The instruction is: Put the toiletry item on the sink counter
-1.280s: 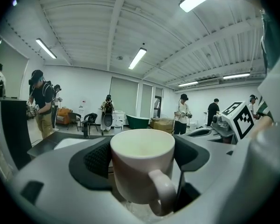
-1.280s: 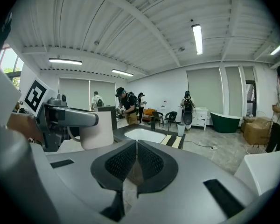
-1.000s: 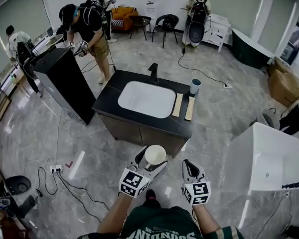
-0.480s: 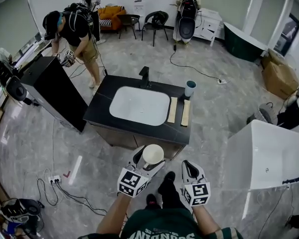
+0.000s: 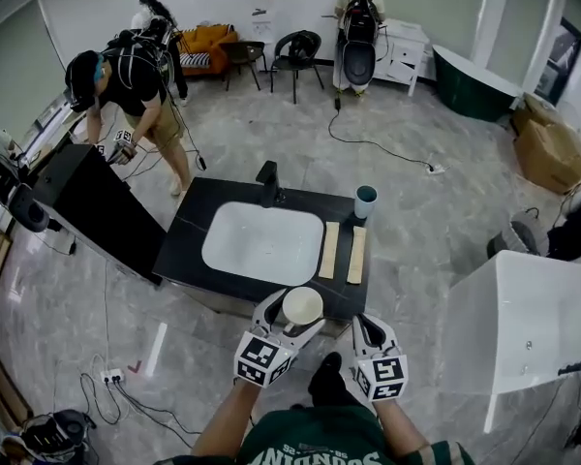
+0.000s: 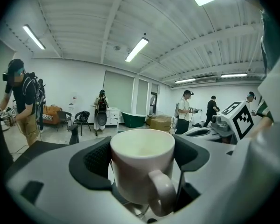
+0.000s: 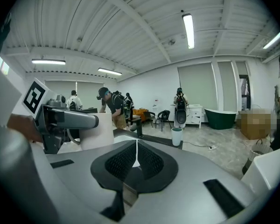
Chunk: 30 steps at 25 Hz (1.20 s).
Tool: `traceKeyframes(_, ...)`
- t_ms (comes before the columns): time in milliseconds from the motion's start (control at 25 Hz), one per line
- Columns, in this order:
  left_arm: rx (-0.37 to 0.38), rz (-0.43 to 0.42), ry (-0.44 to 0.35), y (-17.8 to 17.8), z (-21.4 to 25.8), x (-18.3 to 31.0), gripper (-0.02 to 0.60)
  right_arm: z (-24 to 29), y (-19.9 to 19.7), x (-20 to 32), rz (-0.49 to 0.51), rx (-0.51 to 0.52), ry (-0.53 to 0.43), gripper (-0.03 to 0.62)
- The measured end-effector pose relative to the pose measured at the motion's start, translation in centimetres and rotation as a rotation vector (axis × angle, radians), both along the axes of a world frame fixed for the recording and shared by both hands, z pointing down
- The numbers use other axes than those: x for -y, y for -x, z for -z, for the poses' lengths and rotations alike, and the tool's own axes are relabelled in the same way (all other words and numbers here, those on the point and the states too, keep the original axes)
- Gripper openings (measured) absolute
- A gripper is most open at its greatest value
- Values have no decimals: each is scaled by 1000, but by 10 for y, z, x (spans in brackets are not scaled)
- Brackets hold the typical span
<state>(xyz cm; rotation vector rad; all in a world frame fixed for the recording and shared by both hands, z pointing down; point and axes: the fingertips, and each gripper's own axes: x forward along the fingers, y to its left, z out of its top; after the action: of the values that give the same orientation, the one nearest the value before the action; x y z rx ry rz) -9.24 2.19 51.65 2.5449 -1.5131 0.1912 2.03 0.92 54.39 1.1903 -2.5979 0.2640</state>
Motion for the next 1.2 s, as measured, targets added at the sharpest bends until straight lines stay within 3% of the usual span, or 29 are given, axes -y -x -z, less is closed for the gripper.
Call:
traceKeyframes(360, 22, 26, -9, -8, 12, 109, 403, 13, -2, 107, 33, 29, 2, 43)
traceKeyframes(800, 18, 64, 13, -3, 1, 174, 403, 3, -5, 163, 42, 39, 35, 43)
traceKeyframes(1200, 16, 22, 32, 8, -13, 246, 403, -4, 3, 218, 10, 13, 45, 43)
